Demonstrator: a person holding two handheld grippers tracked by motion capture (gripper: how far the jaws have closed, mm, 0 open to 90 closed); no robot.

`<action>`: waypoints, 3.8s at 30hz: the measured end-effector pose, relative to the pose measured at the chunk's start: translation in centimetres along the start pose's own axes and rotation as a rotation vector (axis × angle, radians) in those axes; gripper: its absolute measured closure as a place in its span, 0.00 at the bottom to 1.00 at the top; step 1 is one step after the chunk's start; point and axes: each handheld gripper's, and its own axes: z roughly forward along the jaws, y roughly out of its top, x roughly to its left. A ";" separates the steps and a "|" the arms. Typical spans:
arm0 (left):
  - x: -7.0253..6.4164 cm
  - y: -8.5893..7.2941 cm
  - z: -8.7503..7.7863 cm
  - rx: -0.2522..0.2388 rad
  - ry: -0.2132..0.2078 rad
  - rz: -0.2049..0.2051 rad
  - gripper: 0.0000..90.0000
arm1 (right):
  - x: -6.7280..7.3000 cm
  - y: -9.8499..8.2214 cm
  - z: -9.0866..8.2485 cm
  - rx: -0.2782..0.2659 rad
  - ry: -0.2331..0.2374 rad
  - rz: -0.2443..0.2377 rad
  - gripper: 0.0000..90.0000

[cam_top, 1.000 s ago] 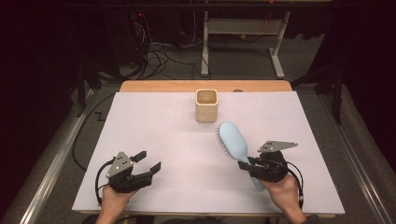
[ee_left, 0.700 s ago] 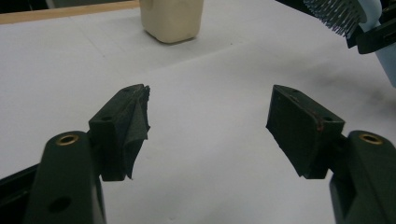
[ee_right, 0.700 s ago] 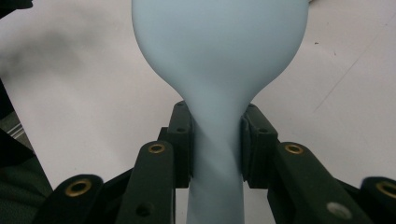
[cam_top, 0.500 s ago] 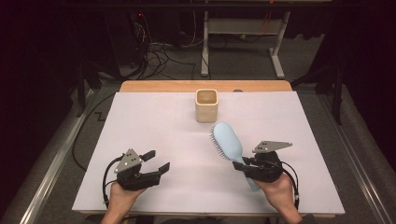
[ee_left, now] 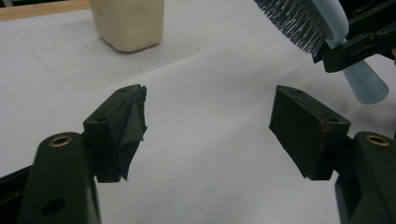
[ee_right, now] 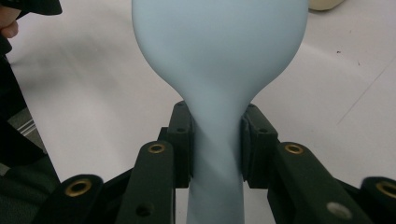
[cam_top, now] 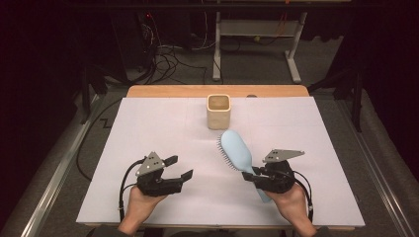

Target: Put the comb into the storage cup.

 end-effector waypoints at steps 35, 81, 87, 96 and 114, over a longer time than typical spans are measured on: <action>-2.8 3.2 4.4 0.023 -0.146 0.021 0.22 | 1.5 0.6 0.7 -0.011 0.015 -0.054 0.78; -4.9 5.0 7.5 0.067 -0.151 -0.030 0.22 | 3.4 0.9 1.8 -0.020 0.011 -0.135 0.78; -4.9 5.1 7.5 0.080 -0.160 -0.046 0.25 | 3.3 0.9 1.9 -0.016 0.012 -0.137 0.78; -4.9 5.6 6.6 0.100 -0.178 -0.056 0.34 | 3.4 1.1 2.1 -0.008 0.018 -0.147 0.78; -5.1 7.1 5.3 0.080 -0.231 -0.054 0.53 | 3.7 1.5 2.1 -0.025 0.029 -0.158 0.78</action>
